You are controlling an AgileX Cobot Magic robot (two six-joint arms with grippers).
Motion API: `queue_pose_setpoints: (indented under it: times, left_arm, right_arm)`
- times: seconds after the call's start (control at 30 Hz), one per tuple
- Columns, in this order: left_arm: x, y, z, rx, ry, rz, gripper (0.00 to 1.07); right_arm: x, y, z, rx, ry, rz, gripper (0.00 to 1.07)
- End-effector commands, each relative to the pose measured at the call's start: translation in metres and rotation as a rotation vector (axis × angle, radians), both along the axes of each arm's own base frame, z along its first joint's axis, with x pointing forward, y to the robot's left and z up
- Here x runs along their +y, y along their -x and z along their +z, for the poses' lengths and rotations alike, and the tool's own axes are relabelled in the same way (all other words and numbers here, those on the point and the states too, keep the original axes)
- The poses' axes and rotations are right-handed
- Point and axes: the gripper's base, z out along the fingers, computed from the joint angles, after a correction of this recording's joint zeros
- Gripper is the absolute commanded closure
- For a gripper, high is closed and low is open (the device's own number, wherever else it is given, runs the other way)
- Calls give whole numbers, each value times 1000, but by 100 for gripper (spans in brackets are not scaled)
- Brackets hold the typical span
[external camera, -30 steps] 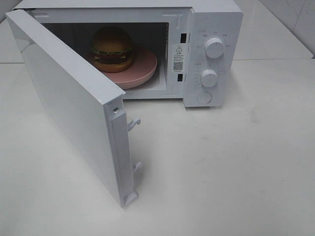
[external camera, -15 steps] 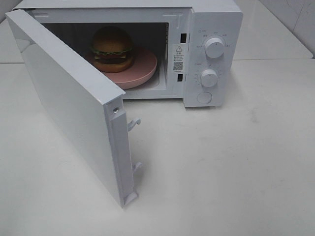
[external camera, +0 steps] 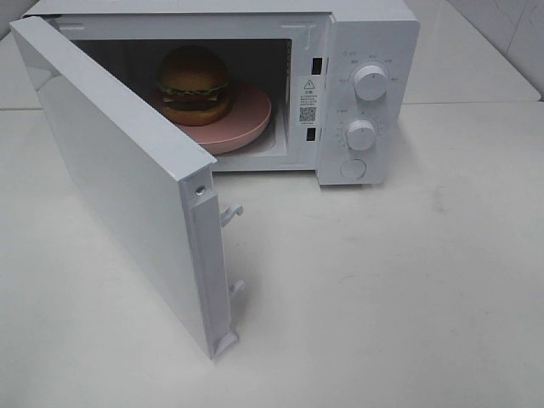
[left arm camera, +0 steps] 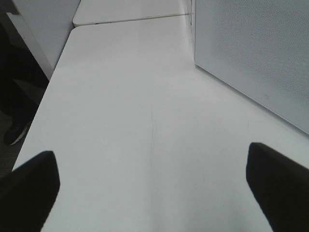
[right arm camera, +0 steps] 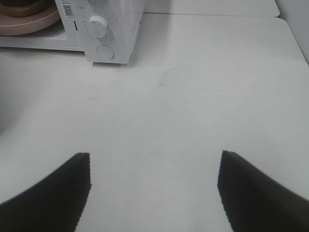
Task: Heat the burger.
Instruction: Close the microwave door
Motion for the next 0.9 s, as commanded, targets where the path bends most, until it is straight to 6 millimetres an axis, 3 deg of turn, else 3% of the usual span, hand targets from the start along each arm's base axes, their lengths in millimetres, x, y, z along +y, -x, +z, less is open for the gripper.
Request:
queue_pose_setpoints:
  times: [0.03, 0.9]
  left_arm:
    - [0, 2, 0, -22, 2, -5, 9]
    - [0, 2, 0, -22, 2, -5, 9]
  right_arm:
    - [0, 4, 0, -42, 10, 9, 35]
    - [0, 4, 0, -42, 10, 9, 35]
